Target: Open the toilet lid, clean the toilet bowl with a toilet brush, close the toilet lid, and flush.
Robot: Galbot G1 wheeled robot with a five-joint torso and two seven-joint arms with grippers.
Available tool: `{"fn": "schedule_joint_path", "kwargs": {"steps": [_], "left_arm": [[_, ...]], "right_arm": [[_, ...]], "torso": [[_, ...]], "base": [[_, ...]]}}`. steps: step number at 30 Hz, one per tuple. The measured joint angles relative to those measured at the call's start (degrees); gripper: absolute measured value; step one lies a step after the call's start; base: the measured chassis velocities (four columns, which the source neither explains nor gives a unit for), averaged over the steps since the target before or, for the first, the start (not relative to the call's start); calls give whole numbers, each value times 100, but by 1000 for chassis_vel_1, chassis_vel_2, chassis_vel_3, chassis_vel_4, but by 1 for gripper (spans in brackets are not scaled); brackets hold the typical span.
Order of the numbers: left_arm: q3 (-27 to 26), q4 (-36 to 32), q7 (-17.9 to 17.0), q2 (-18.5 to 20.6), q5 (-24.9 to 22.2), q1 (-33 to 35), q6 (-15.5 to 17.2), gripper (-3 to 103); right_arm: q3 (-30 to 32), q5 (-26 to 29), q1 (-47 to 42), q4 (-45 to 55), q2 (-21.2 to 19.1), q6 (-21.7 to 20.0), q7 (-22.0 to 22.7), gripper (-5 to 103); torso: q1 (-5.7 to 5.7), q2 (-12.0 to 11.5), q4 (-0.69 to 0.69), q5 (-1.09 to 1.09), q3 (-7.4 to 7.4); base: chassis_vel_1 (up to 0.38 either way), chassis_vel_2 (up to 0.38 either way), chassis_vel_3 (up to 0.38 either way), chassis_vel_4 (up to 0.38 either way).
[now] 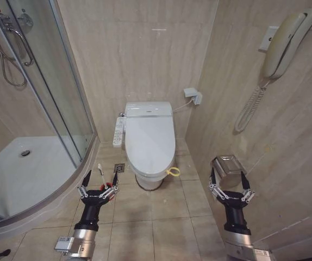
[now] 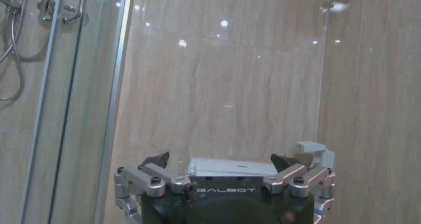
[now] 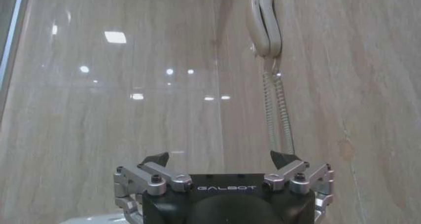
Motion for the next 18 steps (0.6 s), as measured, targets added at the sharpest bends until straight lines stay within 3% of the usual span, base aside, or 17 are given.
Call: {"fn": "schedule_joint_path", "kwargs": {"steps": [18], "left_arm": [[-83, 18, 60, 141, -335, 14, -45, 100]], "right_arm": [[-46, -56, 172, -135, 245, -10, -15, 100]], "torso": [[0, 0, 0, 0, 0]], "base": [[0, 0, 0, 0]]}}
